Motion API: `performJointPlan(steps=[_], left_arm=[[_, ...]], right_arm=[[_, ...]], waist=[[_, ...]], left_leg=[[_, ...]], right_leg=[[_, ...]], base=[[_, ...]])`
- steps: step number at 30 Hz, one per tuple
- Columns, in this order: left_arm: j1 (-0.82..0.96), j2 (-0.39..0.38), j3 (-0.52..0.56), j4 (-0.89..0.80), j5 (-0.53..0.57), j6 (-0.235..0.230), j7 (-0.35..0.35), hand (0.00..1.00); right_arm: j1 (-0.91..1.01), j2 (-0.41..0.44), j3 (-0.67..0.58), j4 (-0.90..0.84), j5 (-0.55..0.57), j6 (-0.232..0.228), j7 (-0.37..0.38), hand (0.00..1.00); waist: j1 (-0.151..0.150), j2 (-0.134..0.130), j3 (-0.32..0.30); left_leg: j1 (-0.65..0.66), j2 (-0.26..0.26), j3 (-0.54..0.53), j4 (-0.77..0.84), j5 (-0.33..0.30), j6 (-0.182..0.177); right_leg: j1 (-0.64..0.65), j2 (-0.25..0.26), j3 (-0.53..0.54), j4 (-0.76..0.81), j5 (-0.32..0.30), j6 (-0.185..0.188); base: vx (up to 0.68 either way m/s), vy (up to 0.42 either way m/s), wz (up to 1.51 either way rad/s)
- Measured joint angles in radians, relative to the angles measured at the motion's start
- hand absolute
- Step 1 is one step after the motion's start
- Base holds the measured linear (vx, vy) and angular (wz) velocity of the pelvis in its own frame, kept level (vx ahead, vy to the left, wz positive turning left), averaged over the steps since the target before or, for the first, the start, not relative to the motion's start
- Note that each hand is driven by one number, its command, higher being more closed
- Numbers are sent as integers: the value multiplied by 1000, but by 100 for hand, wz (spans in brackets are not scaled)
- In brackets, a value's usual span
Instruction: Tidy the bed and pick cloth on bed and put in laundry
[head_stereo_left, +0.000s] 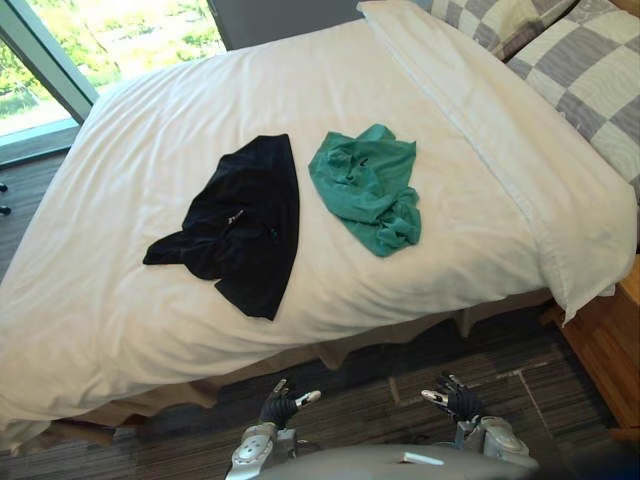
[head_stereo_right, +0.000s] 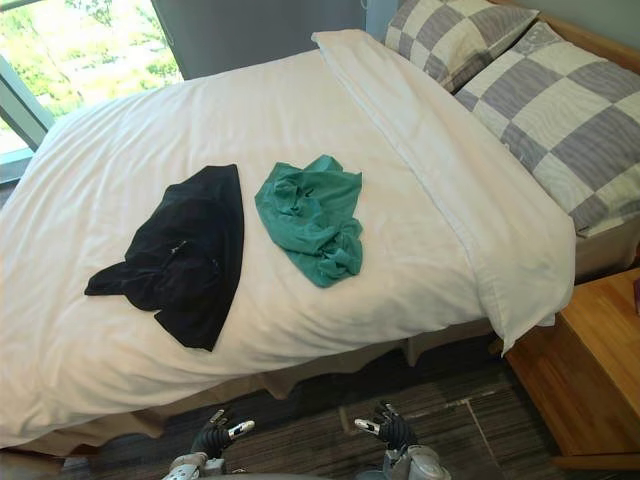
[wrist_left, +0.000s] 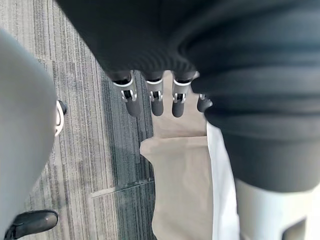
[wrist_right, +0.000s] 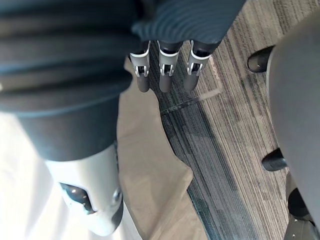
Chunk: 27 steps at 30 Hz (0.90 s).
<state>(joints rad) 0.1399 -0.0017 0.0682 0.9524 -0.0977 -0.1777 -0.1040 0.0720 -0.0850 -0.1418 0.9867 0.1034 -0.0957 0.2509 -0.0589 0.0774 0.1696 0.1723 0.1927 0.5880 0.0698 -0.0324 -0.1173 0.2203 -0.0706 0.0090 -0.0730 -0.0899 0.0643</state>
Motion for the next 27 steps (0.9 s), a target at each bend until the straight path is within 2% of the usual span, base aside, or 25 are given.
performJointPlan(steps=[1, 3, 4, 5, 6, 7, 8, 9, 10, 11, 12, 13, 14, 15, 17, 23, 27], left_arm=[[-1, 4, -13, 5, 1, 0, 0, 0], [-3, 12, -36, 5, 2, 0, -1, 0], [-6, 19, -48, 6, 2, 0, -1, 0], [-12, 25, -58, 9, 2, 2, 0, 0], [-14, 30, -65, 11, 2, 3, 0, 0], [-19, 36, -70, 14, 3, 13, 0, 0], [-17, 53, -72, 21, 0, 20, 2, 0], [-19, 60, -71, 22, 0, 22, 4, 0], [-22, 80, -71, 21, 1, 24, 3, 0], [-23, 95, -71, 23, 1, 33, 4, 0], [-33, 103, -69, 29, 0, 40, 6, 0], [-37, 94, -68, 45, -6, 41, 10, 0], [-37, 87, -66, 52, -10, 42, 16, 0], [-40, 82, -66, 52, -11, 41, 19, 0], [-37, 64, -63, 52, -11, 37, 23, 0], [-34, 59, -61, 53, -59, 35, 17, 0], [-36, 69, -44, 73, -203, 53, 41, 0]], right_arm=[[0, -1, 0, 5, -1, -1, -3, 0], [-5, -3, 0, 9, -2, -8, -16, 0], [-6, -2, -2, 10, -2, -10, -24, 0], [-10, -3, -4, 10, 0, -13, -30, 0], [-13, -1, -6, 10, 2, -15, -32, 0], [-23, 4, -9, 10, 3, -25, -36, 0], [-24, 12, -5, 13, -5, -32, -37, 0], [-19, 17, -1, 14, -9, -32, -36, 0], [-15, 36, 0, 15, -8, -34, -36, 0], [-14, 48, 1, 16, -7, -38, -34, 0], [-11, 53, 1, 21, 5, -43, -28, 0], [-7, 46, 3, 30, 20, -52, -23, 0], [-7, 42, 6, 33, 34, -53, -20, 0], [-8, 33, 6, 32, 42, -60, -20, 0], [-9, 24, 10, 36, 52, -73, -19, 0], [-8, 23, 35, 54, 113, -59, -39, 0], [-5, 18, -7, 74, 256, -11, -115, 0]], waist=[[1, 1, -1], [6, 1, -1], [11, -6, -2], [12, -11, 1], [11, -15, 4], [-1, -25, 8], [-9, -36, 4], [-6, -52, 1], [-5, -74, -4], [-5, -96, -1], [-9, -108, -3], [-6, -93, -9], [-3, -90, -11], [-4, -70, -2], [-3, -56, -1], [-1, -58, -11], [1, -58, -11]], left_leg=[[-1, -6, -10, 0, -7, 6], [-1, -22, -59, -9, -44, 12], [2, -50, -98, -24, -65, 14], [8, -70, -127, -42, -69, 25], [19, -79, -132, -51, -68, 35], [43, -86, -136, -56, -66, 52], [58, -91, -142, -58, -67, 51], [63, -93, -149, -59, -71, 49], [63, -98, -172, -60, -80, 49], [60, -107, -191, -62, -78, 44], [54, -111, -211, -67, -73, 35], [54, -103, -227, -85, -63, 28], [57, -97, -232, -95, -55, 25], [58, -92, -241, -101, -53, 23], [57, -89, -241, -88, -52, 20], [74, -101, -241, -51, -52, 20], [71, -109, -241, -48, -51, 21]], right_leg=[[-4, -2, 0, 8, -1, 0], [-42, -14, 0, 89, -47, 7], [-107, -29, -5, 226, -99, 25], [-193, -50, -31, 407, -131, 67], [-227, -63, -45, 493, -135, 76], [-288, -97, -87, 639, -144, 78], [-293, -117, -128, 626, -163, 47], [-296, -119, -135, 594, -163, 45], [-295, -118, -133, 506, -144, 44], [-295, -118, -130, 426, -101, 42], [-295, -118, -129, 395, -54, 35], [-277, -105, -142, 360, -52, 35], [-263, -100, -160, 338, -46, 35], [-243, -92, -176, 313, -41, 33], [-218, -79, -186, 264, -21, 29], [-110, -86, -199, 125, 22, 44], [-81, -95, -217, 62, 52, 53]], base=[[0, 0, 0], [-6, 29, -2], [-15, 91, -9], [-28, 91, -7], [-26, 81, 8], [-9, 81, 28], [1, 88, 33], [15, 63, 42], [46, 0, 45], [100, -53, 59], [185, -86, 52], [199, -62, 40], [228, -39, 36], [169, -19, 24], [212, -21, 11], [118, 13, 0], [37, 19, 6]])
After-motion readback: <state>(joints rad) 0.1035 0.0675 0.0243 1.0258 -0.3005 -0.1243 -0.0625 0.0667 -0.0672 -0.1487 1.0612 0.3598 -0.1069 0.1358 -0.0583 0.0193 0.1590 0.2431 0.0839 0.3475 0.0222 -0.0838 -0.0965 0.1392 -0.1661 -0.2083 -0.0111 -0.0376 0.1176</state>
